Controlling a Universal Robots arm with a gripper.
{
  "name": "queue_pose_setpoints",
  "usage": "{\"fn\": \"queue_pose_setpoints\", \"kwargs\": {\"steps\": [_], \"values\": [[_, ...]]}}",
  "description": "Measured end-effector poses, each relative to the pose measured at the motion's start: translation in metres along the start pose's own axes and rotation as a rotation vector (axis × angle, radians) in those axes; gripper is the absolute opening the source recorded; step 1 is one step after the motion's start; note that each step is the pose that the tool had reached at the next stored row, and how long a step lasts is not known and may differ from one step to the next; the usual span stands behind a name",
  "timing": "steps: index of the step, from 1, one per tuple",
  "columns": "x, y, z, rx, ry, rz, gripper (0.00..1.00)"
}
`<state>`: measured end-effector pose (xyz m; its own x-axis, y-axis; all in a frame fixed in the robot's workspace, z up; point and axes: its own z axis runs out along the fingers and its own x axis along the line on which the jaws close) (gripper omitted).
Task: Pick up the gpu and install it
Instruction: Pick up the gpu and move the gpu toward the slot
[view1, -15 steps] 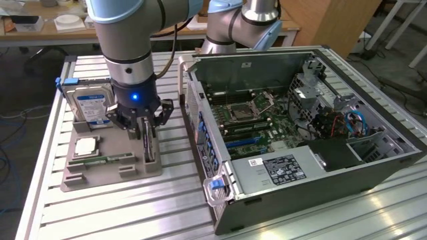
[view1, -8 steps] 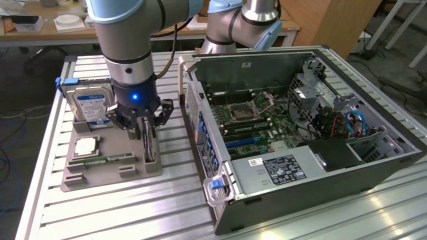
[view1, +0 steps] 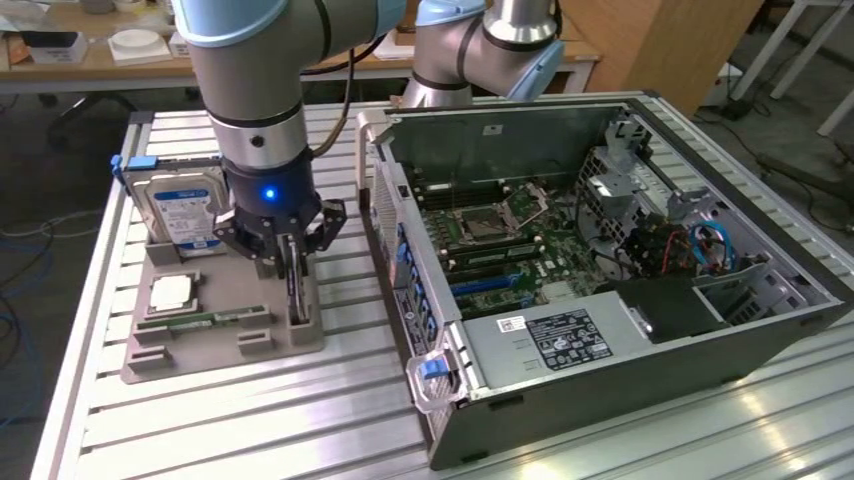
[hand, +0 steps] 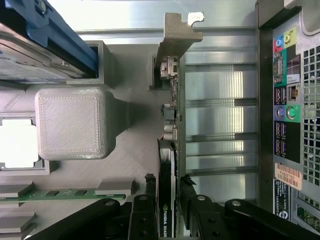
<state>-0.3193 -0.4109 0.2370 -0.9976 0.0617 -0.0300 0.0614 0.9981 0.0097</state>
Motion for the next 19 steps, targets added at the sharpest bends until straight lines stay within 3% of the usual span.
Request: {"fn": "queue_pose_setpoints", "kwargs": {"steps": [14,19], "values": [[0.0000,-0.0001,0.0003,-0.0028,0.0009,-0.094,0.33],[0.0000,-0.0001,0.0003,-0.0029,0.0009,-0.095,0.33]]}}
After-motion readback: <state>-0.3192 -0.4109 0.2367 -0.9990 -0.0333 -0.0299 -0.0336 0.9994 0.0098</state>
